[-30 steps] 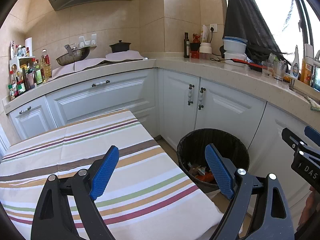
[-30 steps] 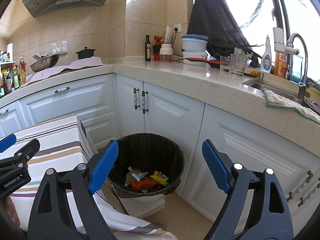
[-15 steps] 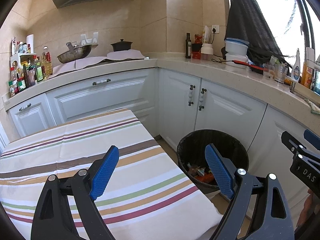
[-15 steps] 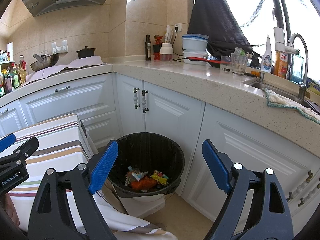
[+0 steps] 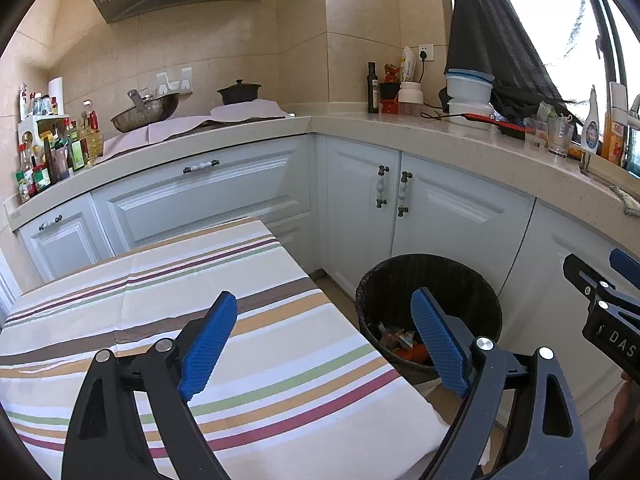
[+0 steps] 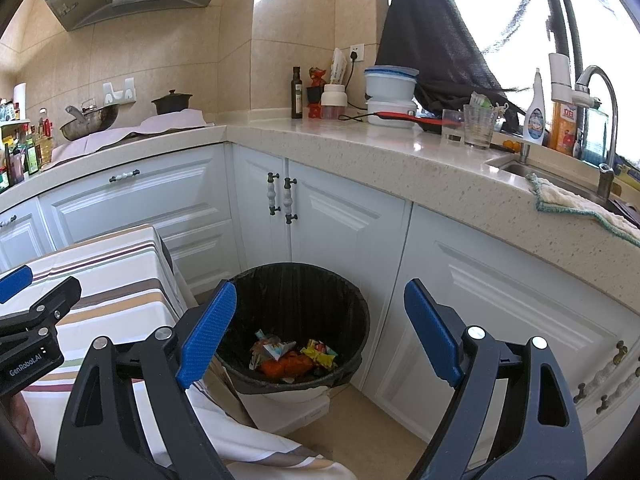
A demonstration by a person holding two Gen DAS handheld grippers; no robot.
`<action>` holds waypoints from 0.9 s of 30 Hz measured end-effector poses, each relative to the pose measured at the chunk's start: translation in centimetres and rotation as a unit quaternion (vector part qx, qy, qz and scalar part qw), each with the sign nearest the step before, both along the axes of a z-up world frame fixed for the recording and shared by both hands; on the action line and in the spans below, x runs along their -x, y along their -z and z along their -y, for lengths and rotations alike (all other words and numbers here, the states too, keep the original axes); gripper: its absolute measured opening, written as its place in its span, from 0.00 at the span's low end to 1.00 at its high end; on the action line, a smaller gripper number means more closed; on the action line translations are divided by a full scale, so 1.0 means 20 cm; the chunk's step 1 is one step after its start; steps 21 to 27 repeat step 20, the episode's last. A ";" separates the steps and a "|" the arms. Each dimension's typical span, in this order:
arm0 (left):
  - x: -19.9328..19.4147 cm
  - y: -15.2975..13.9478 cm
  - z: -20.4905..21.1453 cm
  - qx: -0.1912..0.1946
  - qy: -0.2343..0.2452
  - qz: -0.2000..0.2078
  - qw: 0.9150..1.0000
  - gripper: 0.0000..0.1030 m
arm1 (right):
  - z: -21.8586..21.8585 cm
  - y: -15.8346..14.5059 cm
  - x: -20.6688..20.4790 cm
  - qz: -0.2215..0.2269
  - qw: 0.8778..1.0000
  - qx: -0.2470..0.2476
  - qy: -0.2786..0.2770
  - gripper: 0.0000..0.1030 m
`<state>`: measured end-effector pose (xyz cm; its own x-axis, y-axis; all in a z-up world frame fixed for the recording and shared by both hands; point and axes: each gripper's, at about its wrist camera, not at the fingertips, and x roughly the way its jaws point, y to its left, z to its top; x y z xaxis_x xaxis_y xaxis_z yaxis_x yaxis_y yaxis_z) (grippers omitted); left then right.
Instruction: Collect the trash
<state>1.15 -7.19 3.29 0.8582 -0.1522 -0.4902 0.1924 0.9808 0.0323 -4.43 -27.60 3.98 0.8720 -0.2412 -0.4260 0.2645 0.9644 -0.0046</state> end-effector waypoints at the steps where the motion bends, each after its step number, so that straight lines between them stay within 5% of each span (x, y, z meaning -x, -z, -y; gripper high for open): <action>1: 0.00 0.00 0.00 0.000 0.000 0.000 1.000 0.85 | 0.00 0.01 0.00 0.000 1.000 0.000 0.000 0.81; 9: -0.04 0.02 -0.03 0.017 -0.002 -0.020 1.000 0.92 | -0.02 0.04 -0.02 -0.005 1.000 -0.001 -0.007 0.81; 15: -0.14 0.13 -0.14 0.003 -0.033 -0.094 0.995 0.93 | -0.12 0.05 -0.07 -0.009 0.999 -0.004 -0.039 0.86; 20: -0.16 0.22 -0.35 -0.002 -0.069 -0.112 0.991 0.93 | -0.33 0.07 -0.17 -0.026 0.995 0.004 -0.095 0.86; 27: -0.16 0.22 -0.35 -0.002 -0.069 -0.112 0.991 0.93 | -0.33 0.07 -0.17 -0.026 0.995 0.004 -0.095 0.86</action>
